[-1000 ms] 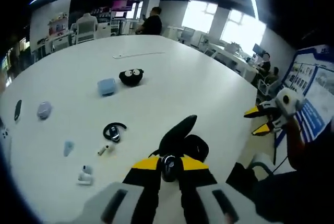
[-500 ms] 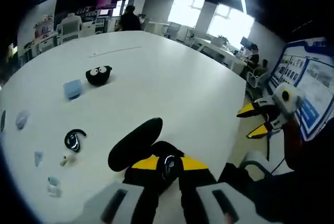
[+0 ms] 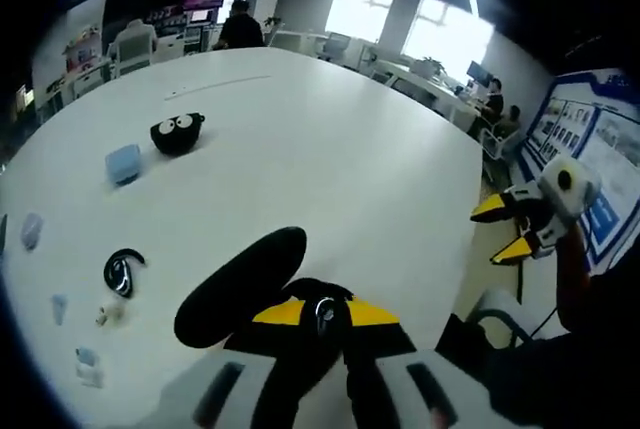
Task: Pick up the earbuds from the table and place the earbuds into the earbud case
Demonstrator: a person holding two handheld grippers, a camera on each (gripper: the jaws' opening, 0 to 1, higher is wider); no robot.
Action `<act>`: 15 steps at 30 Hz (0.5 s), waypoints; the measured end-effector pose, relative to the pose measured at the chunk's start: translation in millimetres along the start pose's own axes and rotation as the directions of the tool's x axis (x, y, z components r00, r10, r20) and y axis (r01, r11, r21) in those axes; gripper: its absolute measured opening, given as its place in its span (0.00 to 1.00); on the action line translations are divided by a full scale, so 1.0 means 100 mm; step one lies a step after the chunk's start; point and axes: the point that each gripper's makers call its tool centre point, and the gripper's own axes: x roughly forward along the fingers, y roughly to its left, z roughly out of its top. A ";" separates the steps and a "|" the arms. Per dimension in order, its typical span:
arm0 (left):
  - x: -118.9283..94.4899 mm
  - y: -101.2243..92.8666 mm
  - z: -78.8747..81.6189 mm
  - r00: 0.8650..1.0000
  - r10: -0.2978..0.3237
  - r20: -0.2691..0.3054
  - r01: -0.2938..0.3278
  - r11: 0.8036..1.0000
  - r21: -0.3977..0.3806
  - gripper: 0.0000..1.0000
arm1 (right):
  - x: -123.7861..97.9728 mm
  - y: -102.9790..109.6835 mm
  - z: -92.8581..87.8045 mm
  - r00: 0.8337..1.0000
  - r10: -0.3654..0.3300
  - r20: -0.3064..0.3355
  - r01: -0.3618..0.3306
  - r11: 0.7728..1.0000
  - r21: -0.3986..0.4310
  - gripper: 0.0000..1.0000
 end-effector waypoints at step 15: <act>0.03 0.06 0.01 1.000 0.031 0.001 -0.031 0.999 0.039 0.16 | 0.06 -0.02 -0.01 1.000 0.019 0.012 -0.019 1.000 0.010 0.30</act>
